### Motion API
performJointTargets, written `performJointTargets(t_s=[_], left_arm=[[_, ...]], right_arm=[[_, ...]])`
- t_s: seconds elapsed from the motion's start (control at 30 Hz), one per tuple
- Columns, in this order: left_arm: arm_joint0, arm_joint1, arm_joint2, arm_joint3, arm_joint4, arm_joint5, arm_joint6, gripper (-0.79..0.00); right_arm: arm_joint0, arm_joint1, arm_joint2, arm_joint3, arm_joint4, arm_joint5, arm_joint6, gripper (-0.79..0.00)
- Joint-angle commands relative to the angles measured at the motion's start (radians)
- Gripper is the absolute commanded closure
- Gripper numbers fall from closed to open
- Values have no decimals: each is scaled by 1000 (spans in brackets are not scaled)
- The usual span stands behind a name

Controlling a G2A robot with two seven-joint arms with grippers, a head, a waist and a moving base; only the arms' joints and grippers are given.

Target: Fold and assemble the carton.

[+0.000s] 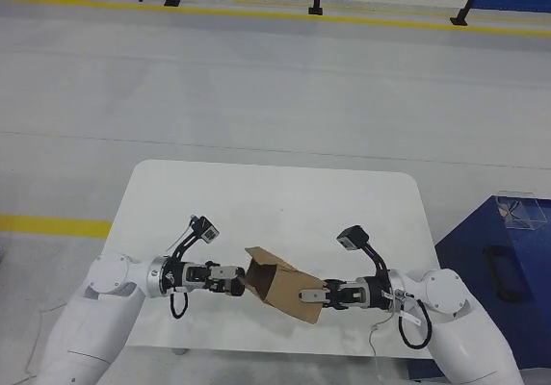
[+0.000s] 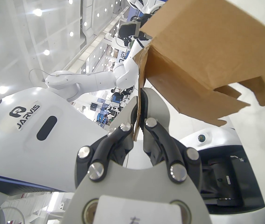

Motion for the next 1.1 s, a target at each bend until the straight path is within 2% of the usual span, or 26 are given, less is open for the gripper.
performJointTargets(t_s=[0.0, 0.27, 0.5, 0.6, 0.83, 1.07], left_arm=[[7, 6, -5, -30, 47, -18, 0, -785], [8, 7, -6, -36, 60, -24, 1, -785], [16, 25, -7, -120, 278, 67, 93, -785], [19, 32, 6, -152, 370, 113, 95, -785], [12, 41, 27, -168, 418, 173, 75, -785], [15, 49, 40, -187, 449, 201, 82, -785]], right_arm=[[0, 1, 1, 2, 2, 6, 7, 0], [-11, 2, -9, -19, -22, 27, -14, 0], [-24, 5, -14, -33, -46, 27, -23, 0], [-27, 7, -18, -37, -49, 29, -14, 0], [-30, 9, -38, -45, -76, 27, 4, 0], [-28, 10, -39, -26, -13, 25, 8, 0]])
